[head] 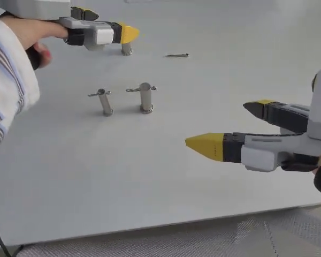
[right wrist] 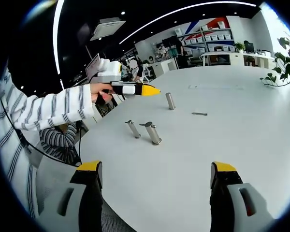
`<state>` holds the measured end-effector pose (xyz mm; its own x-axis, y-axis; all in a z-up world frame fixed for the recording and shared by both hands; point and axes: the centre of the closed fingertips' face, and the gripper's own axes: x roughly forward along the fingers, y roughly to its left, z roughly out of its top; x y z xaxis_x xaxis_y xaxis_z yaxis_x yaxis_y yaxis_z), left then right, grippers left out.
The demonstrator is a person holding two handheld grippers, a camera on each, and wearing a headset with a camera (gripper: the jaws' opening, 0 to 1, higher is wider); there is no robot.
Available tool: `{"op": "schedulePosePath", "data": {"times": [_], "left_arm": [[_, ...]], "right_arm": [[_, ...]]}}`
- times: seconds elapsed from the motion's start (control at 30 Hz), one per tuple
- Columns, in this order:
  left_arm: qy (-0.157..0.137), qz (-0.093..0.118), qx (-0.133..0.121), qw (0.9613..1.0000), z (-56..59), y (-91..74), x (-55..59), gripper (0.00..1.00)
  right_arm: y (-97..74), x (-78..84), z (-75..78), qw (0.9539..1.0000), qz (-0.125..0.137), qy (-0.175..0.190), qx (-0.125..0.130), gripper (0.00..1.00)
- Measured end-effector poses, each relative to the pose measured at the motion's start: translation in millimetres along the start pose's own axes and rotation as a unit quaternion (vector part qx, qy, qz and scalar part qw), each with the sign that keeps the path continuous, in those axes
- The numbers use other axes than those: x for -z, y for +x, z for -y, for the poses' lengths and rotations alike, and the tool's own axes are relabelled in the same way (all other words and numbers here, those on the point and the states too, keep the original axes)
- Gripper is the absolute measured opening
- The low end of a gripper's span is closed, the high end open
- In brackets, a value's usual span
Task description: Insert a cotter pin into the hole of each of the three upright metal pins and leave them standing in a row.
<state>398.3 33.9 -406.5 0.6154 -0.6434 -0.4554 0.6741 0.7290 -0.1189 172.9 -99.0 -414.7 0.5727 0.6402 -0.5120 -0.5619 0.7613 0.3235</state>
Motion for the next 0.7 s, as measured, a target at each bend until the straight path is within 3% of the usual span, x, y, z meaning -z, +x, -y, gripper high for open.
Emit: {"op": "schedulePosePath", "data": {"times": [0.13, 0.3, 0.43, 0.7], "left_arm": [[0.003, -0.037, 0.004, 0.9993, -8.9, 12.3, 16.3, 0.53], [0.012, -0.053, 0.005, 0.9985, -17.8, 23.3, 25.2, 0.45], [0.057, -0.082, -0.002, 0.9950, -29.8, 32.7, 37.0, 0.42], [0.067, -0.096, 0.015, 0.9931, -19.7, 49.9, 41.7, 0.40]], "right_arm": [[0.6, 3.2, 3.9, 1.0000, -0.002, 0.004, 0.002, 0.91], [-0.1, 8.9, 8.6, 0.9999, -0.005, 0.009, 0.006, 0.90], [0.4, 16.7, 11.7, 0.9998, -0.017, 0.013, 0.006, 0.89], [-2.1, 23.1, 13.6, 0.9994, -0.025, 0.023, 0.011, 0.89]]}}
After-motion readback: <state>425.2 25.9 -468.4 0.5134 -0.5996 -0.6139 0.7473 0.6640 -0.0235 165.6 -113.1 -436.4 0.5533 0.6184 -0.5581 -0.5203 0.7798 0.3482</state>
